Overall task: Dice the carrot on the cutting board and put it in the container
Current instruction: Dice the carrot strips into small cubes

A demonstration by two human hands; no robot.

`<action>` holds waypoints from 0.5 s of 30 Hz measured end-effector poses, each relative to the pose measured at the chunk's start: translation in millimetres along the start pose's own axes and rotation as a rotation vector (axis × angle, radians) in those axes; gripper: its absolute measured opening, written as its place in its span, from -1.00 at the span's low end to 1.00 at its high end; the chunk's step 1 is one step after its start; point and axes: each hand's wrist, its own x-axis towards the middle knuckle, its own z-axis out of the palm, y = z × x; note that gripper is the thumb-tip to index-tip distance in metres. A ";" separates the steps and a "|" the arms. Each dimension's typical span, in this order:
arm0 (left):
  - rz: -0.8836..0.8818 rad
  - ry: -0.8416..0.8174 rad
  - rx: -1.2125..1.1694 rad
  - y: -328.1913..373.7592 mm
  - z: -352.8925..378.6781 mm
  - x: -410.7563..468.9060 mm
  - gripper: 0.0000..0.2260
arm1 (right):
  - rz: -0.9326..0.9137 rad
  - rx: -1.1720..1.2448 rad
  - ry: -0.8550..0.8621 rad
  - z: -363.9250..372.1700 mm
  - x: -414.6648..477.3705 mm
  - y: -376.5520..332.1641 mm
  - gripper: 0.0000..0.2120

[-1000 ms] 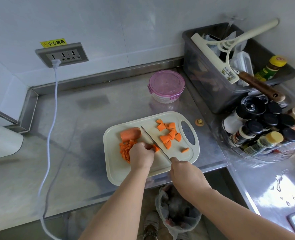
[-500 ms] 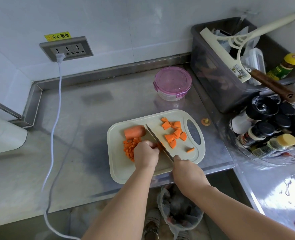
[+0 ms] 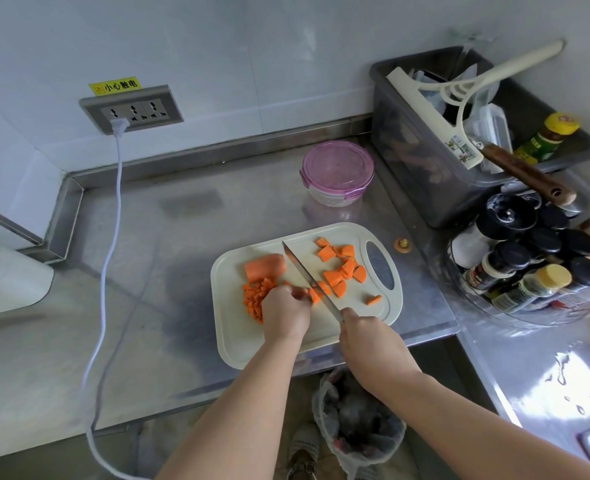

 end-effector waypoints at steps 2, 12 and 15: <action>-0.017 0.000 -0.010 -0.8 -0.5 0.6 -0.84 | -0.017 -0.024 -0.011 0.0 -2.2 -2.5 -0.74; 0.016 0.007 -0.013 -1.4 -1.6 -1.8 -0.87 | 0.042 0.046 -0.044 -4.9 -9.4 -10.9 -0.76; 0.021 0.013 -0.003 -2.3 -1.0 -1.7 -0.86 | 0.026 0.005 -0.068 -1.4 -8.4 -9.1 -0.77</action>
